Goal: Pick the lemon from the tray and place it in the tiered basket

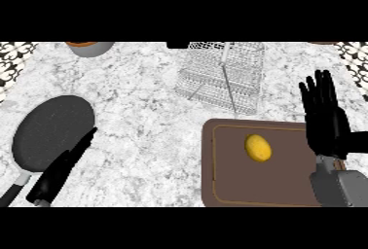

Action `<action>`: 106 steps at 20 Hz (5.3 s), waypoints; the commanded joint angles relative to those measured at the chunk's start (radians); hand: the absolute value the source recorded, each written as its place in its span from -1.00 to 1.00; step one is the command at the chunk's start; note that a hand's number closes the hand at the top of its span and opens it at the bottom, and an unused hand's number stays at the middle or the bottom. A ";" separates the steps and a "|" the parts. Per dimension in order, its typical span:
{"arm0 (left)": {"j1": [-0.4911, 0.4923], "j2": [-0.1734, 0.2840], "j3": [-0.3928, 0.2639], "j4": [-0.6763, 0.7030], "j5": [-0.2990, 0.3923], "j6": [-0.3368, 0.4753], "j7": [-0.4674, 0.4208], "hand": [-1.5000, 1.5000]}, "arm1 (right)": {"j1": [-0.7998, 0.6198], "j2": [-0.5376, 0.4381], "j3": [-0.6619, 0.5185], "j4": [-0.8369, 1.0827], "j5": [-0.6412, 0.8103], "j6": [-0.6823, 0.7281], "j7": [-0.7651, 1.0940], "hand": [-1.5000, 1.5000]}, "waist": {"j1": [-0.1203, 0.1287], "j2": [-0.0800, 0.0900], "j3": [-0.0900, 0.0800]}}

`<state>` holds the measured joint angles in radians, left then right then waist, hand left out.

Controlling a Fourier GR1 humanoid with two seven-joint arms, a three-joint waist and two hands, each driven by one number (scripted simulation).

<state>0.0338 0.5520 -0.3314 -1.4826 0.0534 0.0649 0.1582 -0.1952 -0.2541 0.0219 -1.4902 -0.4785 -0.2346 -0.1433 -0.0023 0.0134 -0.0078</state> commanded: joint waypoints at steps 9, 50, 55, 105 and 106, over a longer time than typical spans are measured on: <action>-0.123 -0.067 0.185 -0.036 -0.013 0.192 -0.073 0.00 | 0.216 -0.138 -0.050 0.165 0.242 -0.265 0.110 -1.00 | -0.036 -0.001 -0.003; -0.205 -0.120 0.295 0.083 -0.055 0.109 -0.131 0.00 | -0.166 -0.362 0.432 -0.198 0.517 0.141 1.424 -1.00 | 0.006 -0.014 0.007; -0.190 -0.193 0.250 0.044 -0.097 0.135 -0.080 0.00 | -0.159 -0.354 0.404 -0.182 0.556 0.184 1.395 -1.00 | 0.003 -0.014 0.007; -0.181 -0.271 0.348 0.043 -0.197 0.055 -0.101 0.00 | -0.150 -0.017 0.416 0.166 0.899 0.445 1.151 1.00 | 0.006 -0.013 0.008; -0.204 -0.245 0.365 -0.026 -0.193 0.047 -0.029 0.00 | -0.134 -0.006 0.415 0.196 0.933 0.405 1.114 1.00 | 0.008 -0.014 0.008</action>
<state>-0.1464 0.2980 0.0228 -1.4729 -0.1339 0.1153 0.0775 -0.3256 -0.2794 0.3941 -1.3378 0.4126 0.1323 0.9976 0.0026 -0.0087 -0.0108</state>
